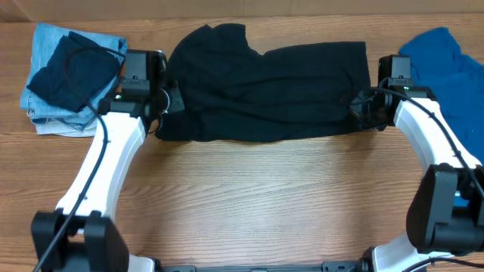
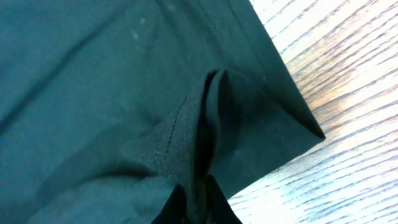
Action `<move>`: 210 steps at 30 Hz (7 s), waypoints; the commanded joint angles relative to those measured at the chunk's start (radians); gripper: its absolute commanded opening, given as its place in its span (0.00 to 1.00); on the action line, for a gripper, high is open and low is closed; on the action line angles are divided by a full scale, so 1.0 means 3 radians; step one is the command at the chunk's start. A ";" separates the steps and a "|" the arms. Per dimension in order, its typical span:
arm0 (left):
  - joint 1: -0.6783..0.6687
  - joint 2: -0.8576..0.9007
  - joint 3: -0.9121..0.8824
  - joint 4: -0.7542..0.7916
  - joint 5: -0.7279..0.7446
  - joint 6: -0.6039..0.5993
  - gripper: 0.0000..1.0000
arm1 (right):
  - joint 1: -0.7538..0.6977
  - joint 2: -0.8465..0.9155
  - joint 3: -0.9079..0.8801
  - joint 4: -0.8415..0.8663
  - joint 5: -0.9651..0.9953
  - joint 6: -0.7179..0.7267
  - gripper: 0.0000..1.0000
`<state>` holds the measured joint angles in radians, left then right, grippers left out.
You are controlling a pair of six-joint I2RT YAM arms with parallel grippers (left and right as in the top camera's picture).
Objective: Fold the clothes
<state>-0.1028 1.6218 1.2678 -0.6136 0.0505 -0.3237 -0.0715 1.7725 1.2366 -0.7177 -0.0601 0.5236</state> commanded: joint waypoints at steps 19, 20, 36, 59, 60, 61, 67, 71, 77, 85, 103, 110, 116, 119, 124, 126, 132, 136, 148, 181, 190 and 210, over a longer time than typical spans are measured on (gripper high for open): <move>-0.0056 0.0422 0.0066 0.0476 0.0058 0.0304 0.05 | -0.0005 0.0084 0.0088 0.0387 0.0351 0.0018 0.04; -0.0056 0.0423 0.0066 0.0495 0.0058 0.0309 0.06 | -0.0005 0.0084 0.0088 0.0407 0.0350 0.0017 0.04; -0.0084 0.0735 0.0857 0.0332 -0.0154 0.0594 0.66 | -0.0005 0.0257 0.0319 0.0992 0.0187 -0.0704 0.81; -0.0450 0.1678 0.1499 -0.1258 -0.0019 0.0487 0.04 | -0.0004 0.0290 0.0301 -0.0387 0.0015 -0.0657 0.04; -0.0450 0.1678 0.1499 -0.1280 -0.0022 0.0523 0.04 | -0.0004 0.0290 0.0259 -0.0337 -0.0005 -0.0659 0.04; -0.0450 0.1678 0.1499 -0.1325 -0.0046 0.0552 0.04 | -0.0004 0.0290 0.0234 -0.0291 -0.0041 -0.0659 0.04; -0.0437 0.1678 0.1499 -0.1581 -0.0727 0.0544 0.04 | -0.0001 0.0290 0.0034 -0.0015 -0.0118 -0.0661 0.04; -0.0432 0.1681 0.1499 -0.1596 -0.0830 0.0544 0.04 | -0.0001 0.0290 0.0019 0.0009 -0.0118 -0.0720 0.04; -0.0314 0.1684 0.1390 -0.1395 -0.0876 0.0543 0.04 | -0.0001 0.0290 0.0019 0.0027 -0.0118 -0.0724 0.04; -0.0242 0.1685 0.0930 -0.0975 -0.0765 0.0530 0.04 | -0.0001 0.0290 0.0019 -0.0047 -0.0120 -0.0722 0.04; -0.0245 0.1685 0.0931 -0.0868 -0.0688 0.0530 0.04 | 0.0017 0.0296 -0.0140 0.0994 -0.0179 -0.0720 0.04; -0.0245 0.1685 0.0931 -0.0872 -0.0688 0.0532 0.04 | 0.0008 0.0282 0.0155 0.0902 -0.0217 -0.0724 0.04; -0.0245 0.1685 0.0931 -0.0816 -0.0600 0.0530 0.04 | 0.0008 0.0234 0.0345 -0.0070 -0.0205 -0.0556 0.04; -0.0245 0.1685 0.0931 -0.0771 -0.0599 0.0530 0.05 | 0.0029 0.0237 0.0093 0.0060 -0.0181 -0.0558 0.04; -0.0245 0.1685 0.0931 -0.0755 -0.0600 0.0530 0.04 | 0.0036 0.0284 -0.0242 0.0785 -0.0181 -0.0593 0.04; -0.0245 0.1685 0.0931 -0.0754 -0.0600 0.0530 0.04 | 0.0038 0.0350 -0.0273 0.0891 -0.0183 -0.0507 0.04; -0.0245 0.1685 0.0931 -0.0750 -0.0601 0.0530 0.04 | 0.0039 0.0786 -0.0285 0.1460 -0.0298 -0.0510 0.04; -0.0245 0.1684 0.0932 -0.0745 -0.0603 0.0532 0.04 | 0.0038 0.0819 -0.0163 0.1789 -0.0430 -0.0521 0.04; -0.0245 0.1681 0.1050 -0.0702 -0.0615 0.0546 0.04 | 0.0029 0.0799 0.0135 0.2057 -0.0572 -0.0703 0.06; -0.0253 0.1685 0.0899 -0.0408 -0.0553 0.0459 0.04 | 0.0033 0.0576 -0.0085 -0.0328 0.0824 -0.1132 0.04; -0.0126 0.1530 0.1539 -0.0786 -0.0359 0.0455 0.04 | 0.0013 0.0572 0.0282 -0.0647 0.0601 -0.0994 0.04; -0.0132 0.2337 0.1558 -0.1536 -0.0432 0.0431 0.04 | 0.0013 0.0676 -0.0041 -0.0253 0.0239 -0.1045 0.04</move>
<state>-0.1421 2.2711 1.7554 -1.0088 0.0307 -0.1837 -0.0647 1.9591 1.2659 -0.7948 0.0334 0.2123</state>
